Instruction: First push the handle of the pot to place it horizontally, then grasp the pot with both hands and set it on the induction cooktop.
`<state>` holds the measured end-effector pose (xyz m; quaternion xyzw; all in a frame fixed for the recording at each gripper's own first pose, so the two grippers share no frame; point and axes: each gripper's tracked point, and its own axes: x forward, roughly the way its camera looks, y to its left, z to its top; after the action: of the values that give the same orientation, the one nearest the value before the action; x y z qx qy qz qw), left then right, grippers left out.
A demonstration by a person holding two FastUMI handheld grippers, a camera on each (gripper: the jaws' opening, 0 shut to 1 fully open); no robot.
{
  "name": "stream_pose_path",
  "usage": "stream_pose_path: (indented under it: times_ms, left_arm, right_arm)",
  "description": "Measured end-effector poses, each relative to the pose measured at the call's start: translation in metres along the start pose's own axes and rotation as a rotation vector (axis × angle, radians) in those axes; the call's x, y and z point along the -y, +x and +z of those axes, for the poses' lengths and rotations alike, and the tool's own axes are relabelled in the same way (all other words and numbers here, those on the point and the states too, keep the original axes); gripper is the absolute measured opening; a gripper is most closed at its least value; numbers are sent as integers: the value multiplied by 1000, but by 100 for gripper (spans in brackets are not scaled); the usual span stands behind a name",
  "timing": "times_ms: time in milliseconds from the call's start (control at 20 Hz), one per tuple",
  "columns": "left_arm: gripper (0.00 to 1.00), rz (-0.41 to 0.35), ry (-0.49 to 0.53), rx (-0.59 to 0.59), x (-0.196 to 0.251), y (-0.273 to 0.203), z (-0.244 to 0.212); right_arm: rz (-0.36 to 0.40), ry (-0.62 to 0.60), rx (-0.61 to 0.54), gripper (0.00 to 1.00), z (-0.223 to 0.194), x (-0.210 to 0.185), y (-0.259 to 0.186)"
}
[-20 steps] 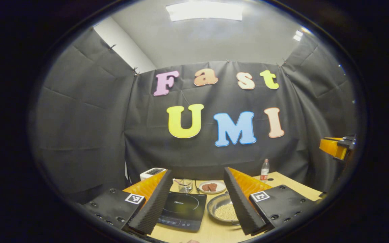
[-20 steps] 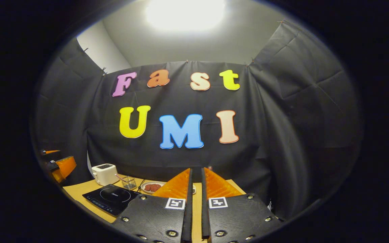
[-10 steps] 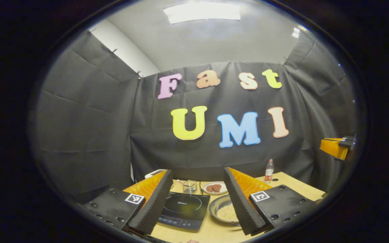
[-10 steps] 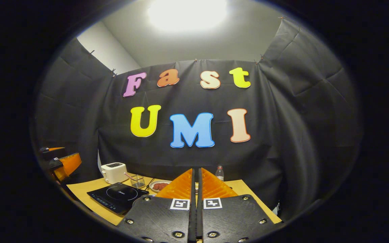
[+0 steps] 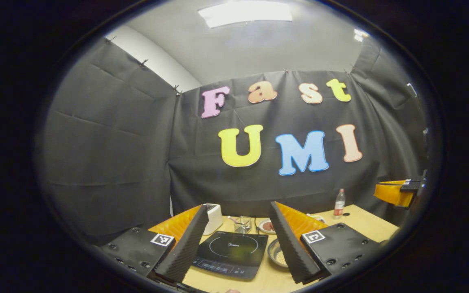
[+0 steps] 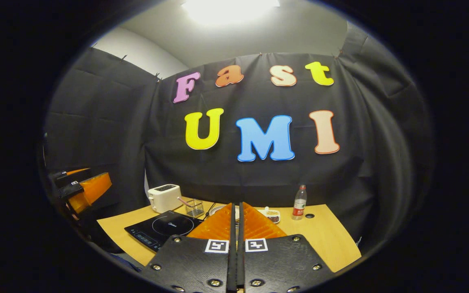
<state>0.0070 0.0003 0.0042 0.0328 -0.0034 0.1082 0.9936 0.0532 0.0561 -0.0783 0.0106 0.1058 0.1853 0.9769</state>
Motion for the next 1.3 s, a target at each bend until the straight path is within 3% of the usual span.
stream_pose_path:
  times_ms: [500, 1000, 1100, 1150, 1200, 1300]
  left_arm:
    - [99, 78, -11, -3, -56, 39, -10]
    - [100, 142, 2, -20, -101, 57, -26]
    - [93, 149, -4, -27, -108, 60, -34]
    - [99, 150, -9, -33, -110, 63, -37]
    - [93, 150, -12, -36, -112, 66, -39]
    - [93, 148, -15, -43, -114, 71, -44]
  right_arm:
    - [219, -20, -197, 1, -68, -82, 51]
    - [343, -69, -380, 1, -141, -138, 72]
    - [363, -76, -430, 1, -160, -146, 72]
    - [368, -82, -455, 1, -169, -148, 72]
    - [376, -87, -480, 1, -178, -151, 73]
    - [387, -94, -531, 1, -195, -154, 72]
